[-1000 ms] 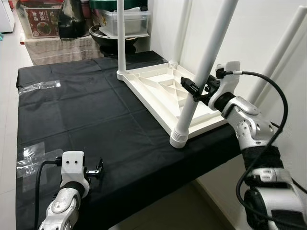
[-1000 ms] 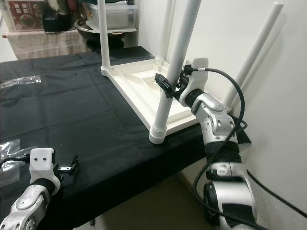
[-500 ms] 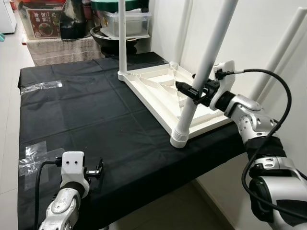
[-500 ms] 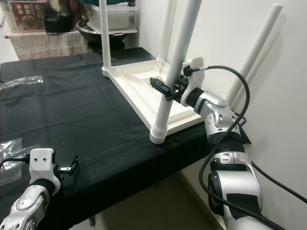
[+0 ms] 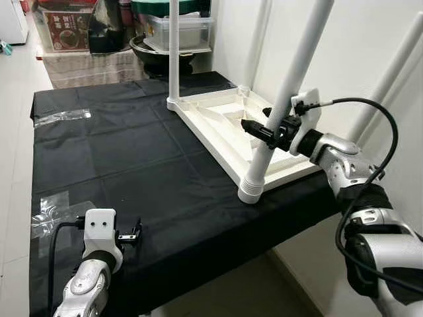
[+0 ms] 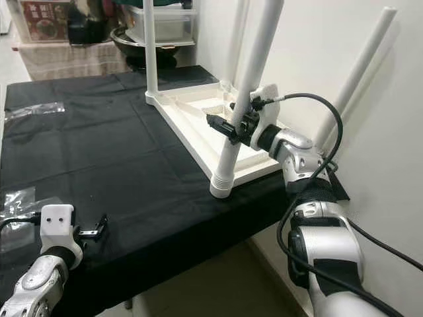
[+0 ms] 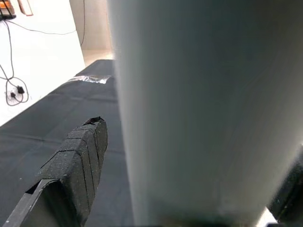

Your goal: Building children table

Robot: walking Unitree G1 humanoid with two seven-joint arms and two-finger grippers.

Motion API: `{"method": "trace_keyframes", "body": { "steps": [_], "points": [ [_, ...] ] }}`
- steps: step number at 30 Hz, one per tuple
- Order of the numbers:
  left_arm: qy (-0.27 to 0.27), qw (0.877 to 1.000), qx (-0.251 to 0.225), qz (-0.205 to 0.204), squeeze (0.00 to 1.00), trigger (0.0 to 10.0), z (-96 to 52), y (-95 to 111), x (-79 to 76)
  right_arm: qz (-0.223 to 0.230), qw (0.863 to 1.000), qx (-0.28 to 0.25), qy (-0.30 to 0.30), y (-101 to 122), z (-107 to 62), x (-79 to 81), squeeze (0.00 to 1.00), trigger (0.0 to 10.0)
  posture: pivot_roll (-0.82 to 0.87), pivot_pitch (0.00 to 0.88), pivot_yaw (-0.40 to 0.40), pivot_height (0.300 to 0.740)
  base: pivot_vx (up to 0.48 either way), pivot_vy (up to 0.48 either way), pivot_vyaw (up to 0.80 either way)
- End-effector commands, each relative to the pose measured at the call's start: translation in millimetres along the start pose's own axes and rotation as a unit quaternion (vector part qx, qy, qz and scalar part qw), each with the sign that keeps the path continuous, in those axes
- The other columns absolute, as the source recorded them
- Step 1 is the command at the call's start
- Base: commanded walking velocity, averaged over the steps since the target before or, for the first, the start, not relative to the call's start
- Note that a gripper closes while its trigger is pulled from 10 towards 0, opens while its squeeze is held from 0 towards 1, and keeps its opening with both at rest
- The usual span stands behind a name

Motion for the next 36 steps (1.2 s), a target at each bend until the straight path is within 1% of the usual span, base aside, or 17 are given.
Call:
{"method": "trace_keyframes", "body": {
  "steps": [1, 2, 5, 6, 7, 8, 9, 12, 22, 27, 29, 30, 31, 32, 34, 35, 36],
  "points": [
    [-0.001, 1.0, 0.002, 0.006, 0.0, 10.0, -1.7, -2.0, 0.6, -0.019, 1.0, 0.002, 0.002, 3.5, -2.6, -3.5, 0.0, 9.6, 0.08, 0.0, -0.113, 0.74, 0.0, 0.0, 0.0],
    [-0.001, 1.0, 0.001, 0.006, 0.0, 10.0, -1.9, -1.9, 0.9, -0.02, 1.0, 0.004, 0.002, 2.8, -3.5, -4.5, 0.0, 9.1, 0.08, 0.0, -0.113, 0.74, 0.0, 0.0, 0.0],
    [0.0, 1.0, 0.001, 0.006, 0.0, 10.0, -2.0, -1.8, 1.1, -0.021, 1.0, 0.005, 0.002, 2.4, -3.9, -5.3, 0.0, 9.1, 0.08, 0.0, -0.113, 0.74, 0.0, 0.0, 0.0],
    [0.0, 1.0, 0.001, 0.006, 0.0, 10.0, -1.9, -1.9, 0.8, -0.022, 1.0, 0.006, 0.0, 2.2, -4.6, -6.7, 0.0, 5.1, 0.08, 0.0, -0.113, 0.74, 0.0, 0.0, 0.0],
    [0.0, 1.0, 0.001, 0.006, 0.0, 10.0, -1.9, -1.9, 0.8, -0.022, 1.0, 0.006, 0.0, 2.2, -4.6, -6.7, 0.0, 5.1, 0.08, 0.0, -0.113, 0.74, 0.0, 0.0, 0.0],
    [-0.001, 1.0, 0.001, 0.006, 0.0, 10.0, -2.2, -2.1, 0.1, -0.023, 1.0, 0.006, -0.002, 2.2, -5.3, -8.0, 0.0, 3.6, 0.08, 0.0, -0.118, 0.74, 0.0, 0.0, 0.0],
    [-0.002, 1.0, 0.001, 0.005, 0.0, 10.0, -2.5, -2.2, -0.7, -0.024, 1.0, 0.002, -0.003, 2.8, -5.9, -8.8, 0.0, 0.0, 0.08, 0.0, -0.118, 0.74, 0.0, 0.0, 0.0],
    [-0.004, 1.0, 0.002, 0.006, 0.0, 10.0, -2.7, -2.2, -1.2, -0.024, 1.0, 0.0, -0.007, 2.2, -6.7, -10.8, 0.0, 0.0, 0.08, 0.0, -0.118, 0.74, 0.0, 0.0, 0.0],
    [-0.005, 1.0, 0.001, 0.005, 0.0, 10.0, -1.9, -1.5, -1.8, -0.017, 1.0, -0.008, -0.001, 2.8, -5.3, -9.0, 0.0, 0.0, 0.08, 0.0, -0.115, 0.74, 0.0, 0.0, 0.0],
    [-0.006, 1.0, 0.001, 0.005, 0.0, 10.0, -1.6, -1.7, -2.8, -0.011, 1.0, 0.0, -0.007, -3.4, -3.6, -7.9, 0.0, 0.0, 0.08, 0.0, -0.116, 0.74, 0.0, 0.0, 0.0],
    [-0.006, 1.0, 0.0, 0.004, 0.0, 10.0, -1.3, -1.8, -3.6, -0.01, 0.999, 0.021, -0.025, -16.6, -3.0, -8.1, 0.0, 0.0, 0.07, 0.0, -0.117, 0.74, 0.0, 0.0, 0.0],
    [-0.006, 1.0, 0.0, 0.004, 0.0, 10.0, -1.3, -1.8, -3.6, -0.01, 0.999, 0.021, -0.025, -16.6, -3.0, -8.1, 0.0, 0.0, 0.07, 0.0, -0.117, 0.74, 0.0, 0.0, 0.0],
    [-0.006, 1.0, 0.0, 0.003, 0.0, 10.0, -1.3, -2.0, -4.1, 0.002, 0.998, 0.037, -0.048, -30.1, -3.6, -9.4, 0.0, 0.0, 0.07, 0.0, -0.119, 0.74, 0.0, 0.0, 0.0],
    [-0.006, 1.0, 0.0, 0.003, 0.0, 10.0, -1.3, -2.0, -4.1, 0.002, 0.998, 0.037, -0.048, -30.1, -3.6, -9.4, 0.0, 0.0, 0.07, 0.0, -0.119, 0.74, 0.0, 0.0, 0.0],
    [-0.006, 1.0, 0.0, 0.003, 0.0, 10.0, -1.3, -2.1, -4.5, 0.017, 0.997, 0.041, -0.064, -37.1, -4.6, -10.8, 0.0, 0.0, 0.07, 0.0, -0.122, 0.74, 0.0, 0.0, 0.0],
    [-0.005, 1.0, 0.0, 0.002, 0.0, 10.0, -1.6, -2.5, -4.7, 0.044, 0.991, 0.057, -0.117, -55.5, -7.9, -15.6, 0.0, 0.0, 0.07, 0.0, -0.126, 0.74, 0.0, 0.0, 0.0],
    [-0.005, 1.0, 0.0, 0.002, 0.0, 10.0, -1.6, -2.5, -4.7, 0.044, 0.991, 0.057, -0.117, -55.5, -7.9, -15.6, 0.0, 0.0, 0.07, 0.0, -0.126, 0.74, 0.0, 0.0, 0.0]
  ]
}}
Point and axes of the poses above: a point about 5 cm out from each wrist's last joint towards the gripper, its own z axis pointing out of the wrist towards the gripper, its own y axis along the axis of the wrist's last joint, x = y × z, the point moved 5 cm from there along z, pointing out of the wrist towards the gripper, and after that the axes turned 2 degrees about -z, right-handed, at the moved point
